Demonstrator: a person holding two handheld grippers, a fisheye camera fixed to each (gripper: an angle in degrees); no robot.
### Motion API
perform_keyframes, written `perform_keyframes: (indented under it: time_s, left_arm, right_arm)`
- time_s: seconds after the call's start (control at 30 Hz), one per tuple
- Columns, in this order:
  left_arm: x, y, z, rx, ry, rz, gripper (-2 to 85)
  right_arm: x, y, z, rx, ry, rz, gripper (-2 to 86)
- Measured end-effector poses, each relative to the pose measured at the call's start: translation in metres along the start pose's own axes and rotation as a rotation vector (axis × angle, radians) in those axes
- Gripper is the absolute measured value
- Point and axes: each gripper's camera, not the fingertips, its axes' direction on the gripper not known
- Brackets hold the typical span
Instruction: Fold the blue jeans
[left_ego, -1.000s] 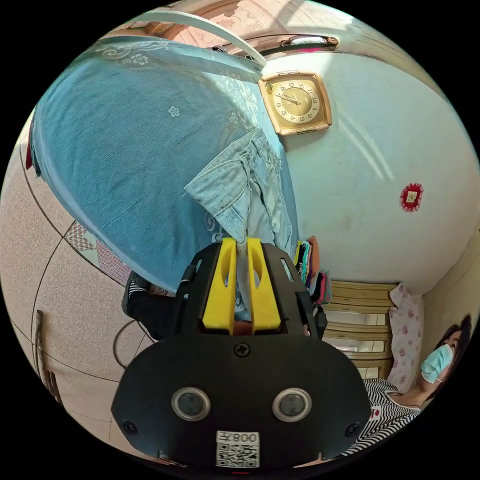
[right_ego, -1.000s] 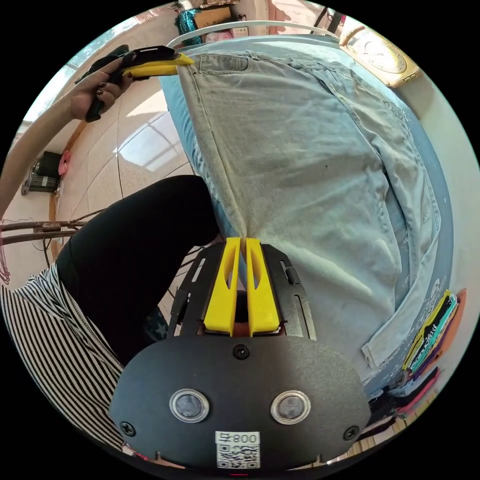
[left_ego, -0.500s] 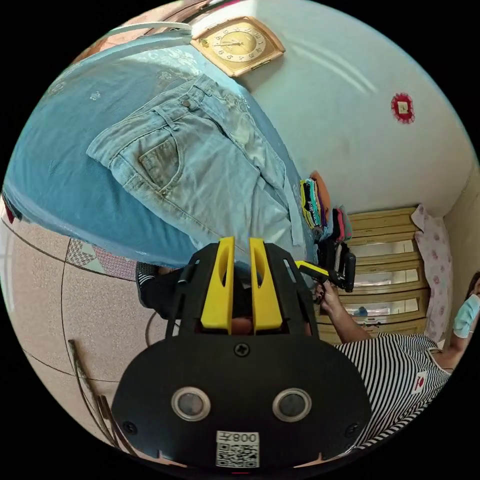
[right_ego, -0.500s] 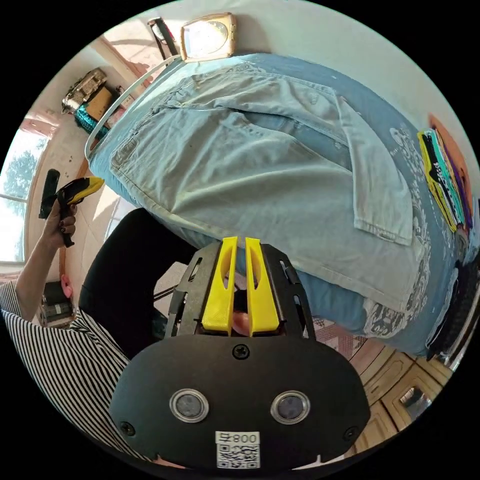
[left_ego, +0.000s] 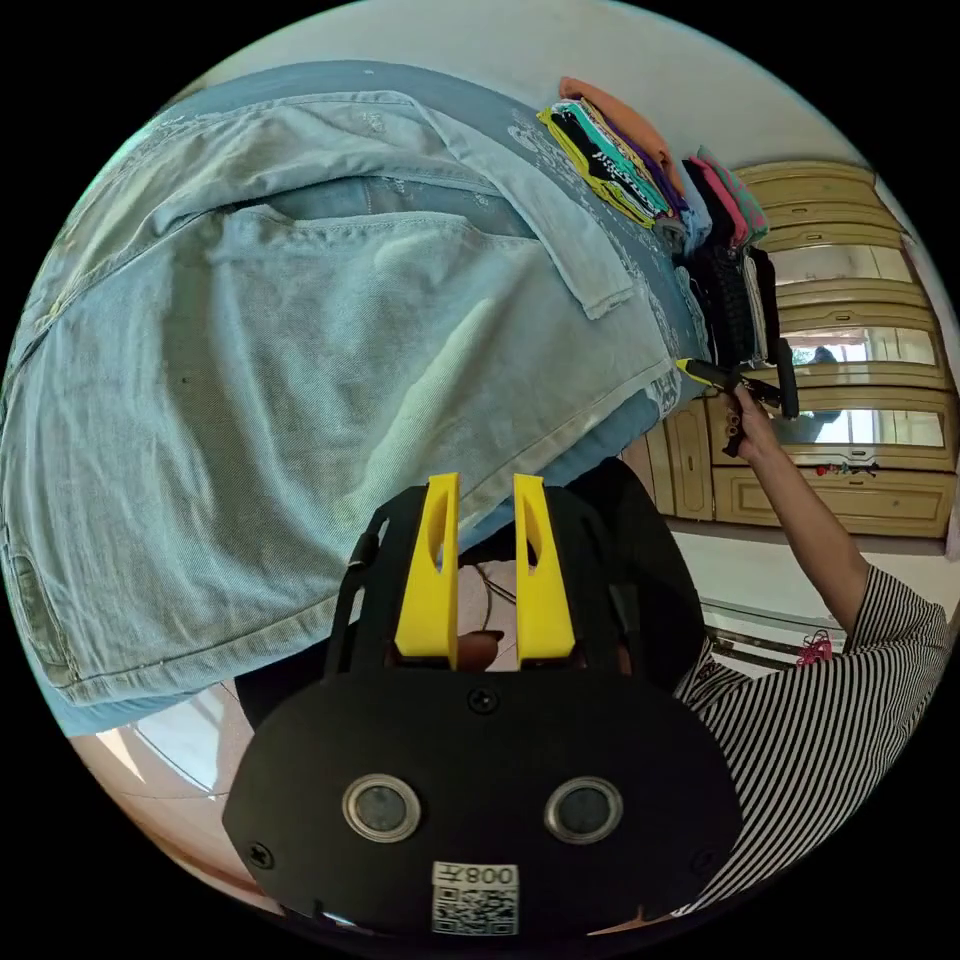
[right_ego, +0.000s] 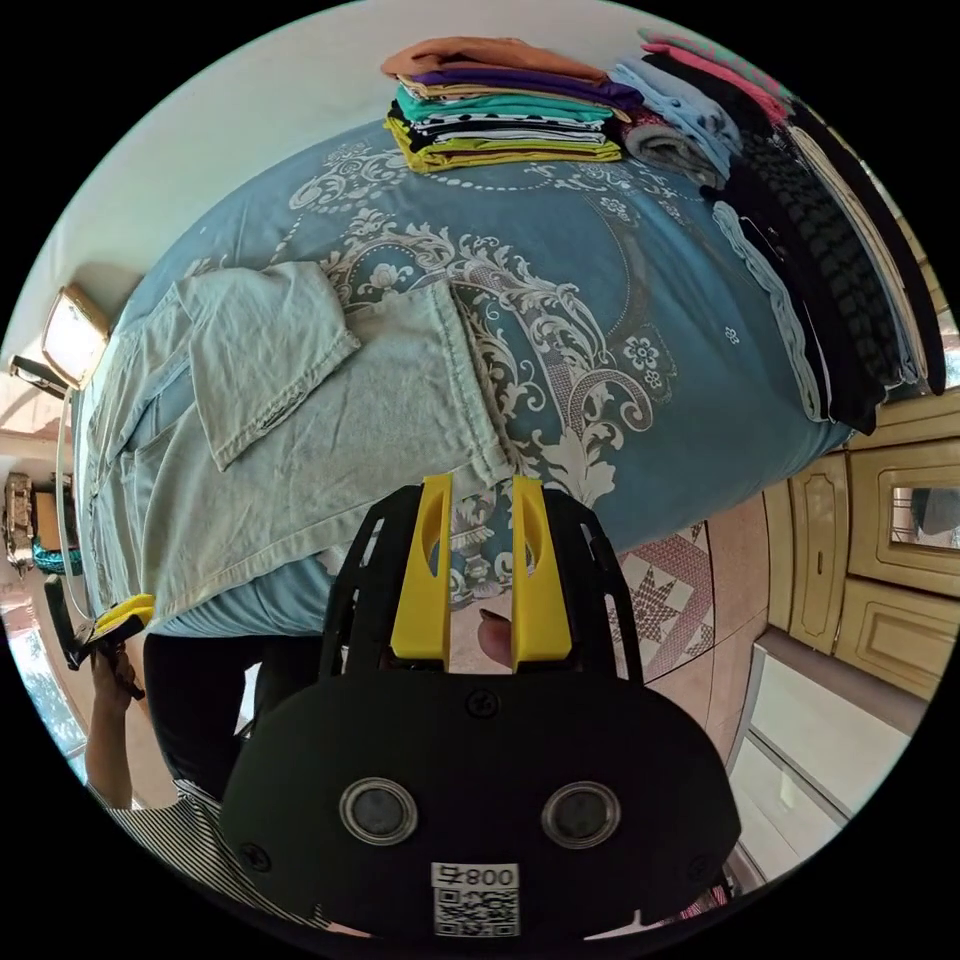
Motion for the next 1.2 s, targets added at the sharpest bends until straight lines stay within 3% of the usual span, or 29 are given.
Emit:
perform_keyframes:
  time_s: [0.13, 0.3, 0.63, 0.7, 0.77, 1.0, 1.2]
  left_arm:
    - [0.041, -0.041, 0.036, -0.075, -0.174, 0.079, 5.9]
    - [0.069, -0.074, 0.06, -0.101, -0.203, 0.116, 2.7]
    - [0.105, -0.125, 0.073, -0.072, -0.059, 0.142, 0.6]
    - [0.109, -0.133, 0.084, -0.097, -0.031, 0.147, 0.7]
    - [0.111, -0.146, 0.103, -0.121, -0.06, 0.131, 0.8]
    - [0.114, -0.184, 0.102, -0.053, -0.057, 0.098, 2.2]
    - [0.101, -0.223, 0.091, 0.075, 0.066, 0.084, 4.8]
  right_arm:
    - [0.047, -0.017, 0.016, -0.041, -0.003, 0.028, 9.0]
    - [0.085, -0.017, 0.012, -0.015, -0.05, -0.033, 7.0]
    - [0.171, 0.008, -0.046, 0.03, -0.218, -0.074, 3.6]
    - [0.187, 0.021, -0.043, -0.001, -0.171, -0.064, 3.8]
    - [0.21, 0.031, -0.021, -0.059, -0.27, -0.004, 4.1]
    - [0.211, 0.037, -0.021, -0.034, -0.22, 0.069, 5.5]
    - [0.188, 0.051, -0.056, 0.092, -0.204, 0.077, 4.4]
